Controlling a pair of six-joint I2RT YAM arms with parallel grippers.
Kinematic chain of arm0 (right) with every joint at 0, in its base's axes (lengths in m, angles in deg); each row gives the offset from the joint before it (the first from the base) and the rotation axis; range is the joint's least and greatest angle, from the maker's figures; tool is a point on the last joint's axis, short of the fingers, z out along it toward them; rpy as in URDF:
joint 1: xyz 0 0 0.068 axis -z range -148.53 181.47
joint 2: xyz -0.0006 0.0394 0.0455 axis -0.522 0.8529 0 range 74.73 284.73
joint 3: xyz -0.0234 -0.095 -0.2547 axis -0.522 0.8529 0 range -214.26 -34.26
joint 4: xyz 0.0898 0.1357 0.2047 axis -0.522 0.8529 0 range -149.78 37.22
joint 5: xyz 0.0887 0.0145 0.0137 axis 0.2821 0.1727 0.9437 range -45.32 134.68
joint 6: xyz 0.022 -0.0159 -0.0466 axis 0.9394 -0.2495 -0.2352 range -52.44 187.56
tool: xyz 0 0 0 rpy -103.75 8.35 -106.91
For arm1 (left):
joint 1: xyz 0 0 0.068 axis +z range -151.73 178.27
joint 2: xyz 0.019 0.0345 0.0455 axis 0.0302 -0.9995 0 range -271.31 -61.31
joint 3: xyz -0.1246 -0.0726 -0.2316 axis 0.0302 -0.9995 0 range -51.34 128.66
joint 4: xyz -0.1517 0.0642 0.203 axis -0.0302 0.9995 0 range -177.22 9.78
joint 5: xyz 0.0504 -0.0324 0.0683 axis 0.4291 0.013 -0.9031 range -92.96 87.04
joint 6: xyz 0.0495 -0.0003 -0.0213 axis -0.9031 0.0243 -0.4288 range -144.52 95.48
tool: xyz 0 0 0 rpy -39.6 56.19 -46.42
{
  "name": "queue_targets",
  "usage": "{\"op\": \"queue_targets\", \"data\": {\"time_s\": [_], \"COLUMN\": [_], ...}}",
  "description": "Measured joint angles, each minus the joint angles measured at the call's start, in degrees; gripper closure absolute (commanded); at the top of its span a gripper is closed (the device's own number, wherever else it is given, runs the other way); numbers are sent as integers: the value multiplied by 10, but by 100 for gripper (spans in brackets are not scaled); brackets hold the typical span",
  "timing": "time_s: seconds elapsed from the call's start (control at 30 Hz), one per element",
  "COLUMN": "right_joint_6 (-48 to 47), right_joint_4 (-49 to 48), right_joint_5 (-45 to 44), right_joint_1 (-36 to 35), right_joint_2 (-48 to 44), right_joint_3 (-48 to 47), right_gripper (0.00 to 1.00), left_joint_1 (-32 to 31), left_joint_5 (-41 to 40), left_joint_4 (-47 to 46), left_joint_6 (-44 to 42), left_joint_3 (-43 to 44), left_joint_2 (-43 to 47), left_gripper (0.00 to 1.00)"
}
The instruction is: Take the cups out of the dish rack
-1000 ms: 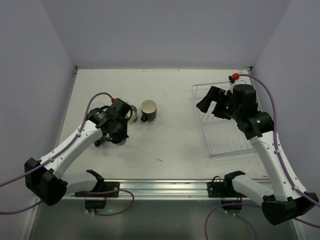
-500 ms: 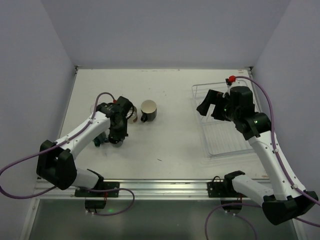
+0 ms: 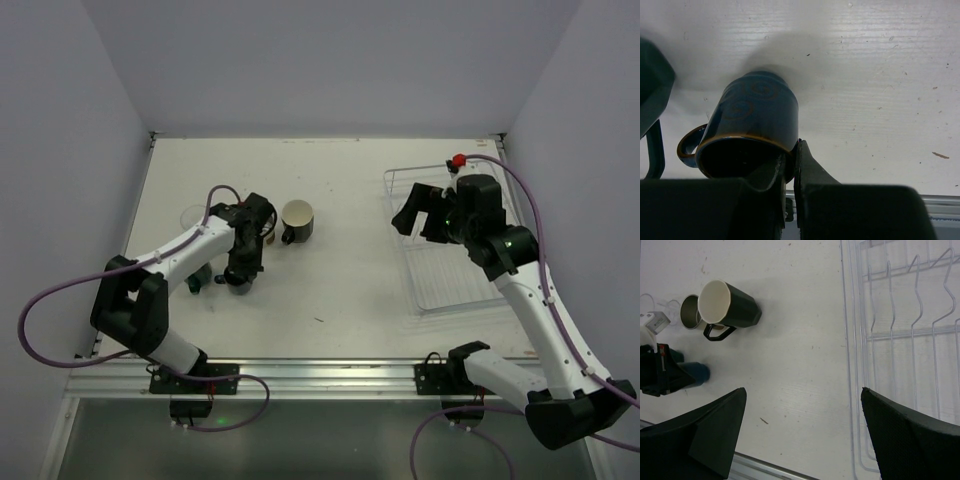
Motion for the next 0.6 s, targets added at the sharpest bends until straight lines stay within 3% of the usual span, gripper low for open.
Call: {"op": "queue_targets", "data": {"time_s": [0.3, 0.47, 0.5, 0.6], "right_joint_6": [-4, -5, -5, -5], "right_joint_4": [-1, 0, 0, 0], "right_joint_5": [0, 0, 0, 0], "right_joint_1": [-4, -8, -9, -10], "right_joint_2": [0, 0, 0, 0], "right_joint_3": [12, 16, 16, 16], "right_gripper": [1, 1, 1, 1], "left_joint_1": [3, 4, 4, 6], "left_joint_5": [9, 10, 11, 12], "left_joint_4": [-20, -23, -26, -28], "left_joint_6": [-7, -8, -8, -9], "left_joint_3": [0, -1, -2, -3], "left_joint_2": [-16, -16, -16, -16], "left_gripper": [100, 73, 62, 45]}}
